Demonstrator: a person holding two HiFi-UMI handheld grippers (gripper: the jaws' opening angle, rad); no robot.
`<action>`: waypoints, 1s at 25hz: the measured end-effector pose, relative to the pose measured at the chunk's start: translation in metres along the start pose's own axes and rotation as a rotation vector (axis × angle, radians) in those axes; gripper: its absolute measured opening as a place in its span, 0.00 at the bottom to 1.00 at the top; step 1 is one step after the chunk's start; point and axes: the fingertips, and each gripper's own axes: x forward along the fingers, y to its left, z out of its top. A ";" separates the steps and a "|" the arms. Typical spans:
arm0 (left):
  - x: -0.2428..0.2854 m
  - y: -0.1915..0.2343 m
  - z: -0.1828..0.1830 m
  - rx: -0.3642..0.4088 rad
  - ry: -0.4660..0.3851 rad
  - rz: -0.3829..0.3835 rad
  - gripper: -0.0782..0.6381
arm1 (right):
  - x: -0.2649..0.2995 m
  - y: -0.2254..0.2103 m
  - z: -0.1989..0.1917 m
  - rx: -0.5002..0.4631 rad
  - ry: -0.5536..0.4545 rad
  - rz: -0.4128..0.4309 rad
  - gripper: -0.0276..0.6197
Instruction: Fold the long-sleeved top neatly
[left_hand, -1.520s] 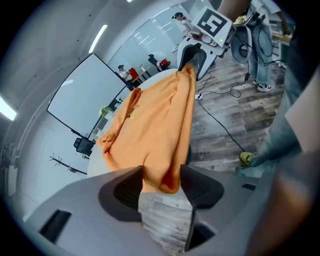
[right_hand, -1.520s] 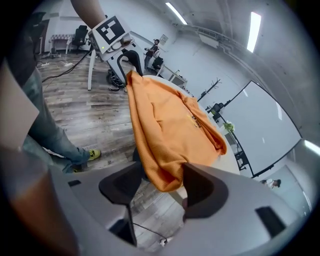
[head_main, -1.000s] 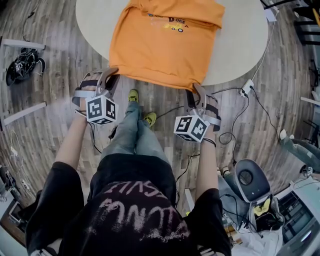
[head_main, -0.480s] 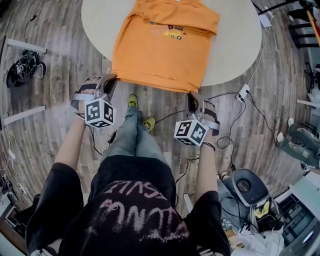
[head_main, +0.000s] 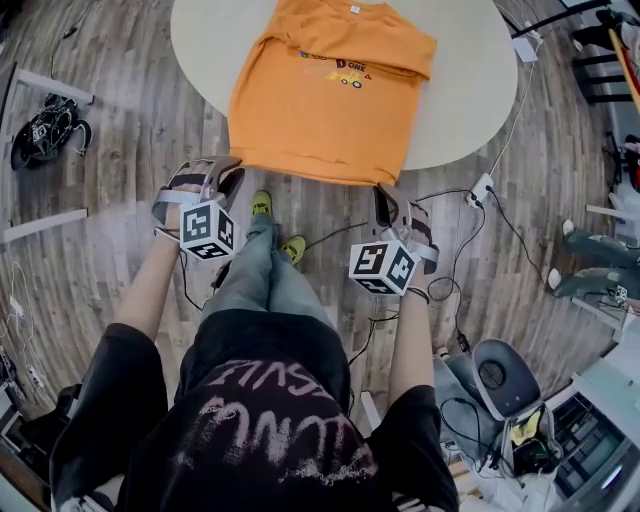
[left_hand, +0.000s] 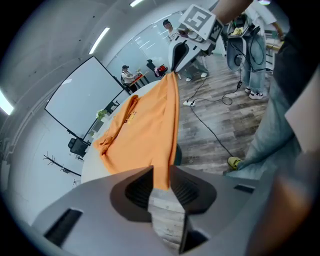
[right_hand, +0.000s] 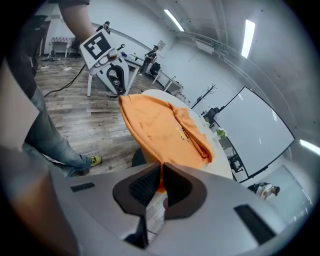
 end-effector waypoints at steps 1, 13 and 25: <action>0.003 -0.008 0.003 0.005 -0.001 -0.013 0.32 | 0.000 -0.001 0.001 0.002 -0.003 -0.001 0.08; 0.053 -0.003 0.044 -0.015 -0.010 0.196 0.63 | -0.013 -0.021 0.020 0.123 -0.056 -0.002 0.08; 0.023 0.022 0.019 0.004 0.013 0.221 0.24 | -0.018 -0.045 0.026 0.173 -0.087 -0.020 0.08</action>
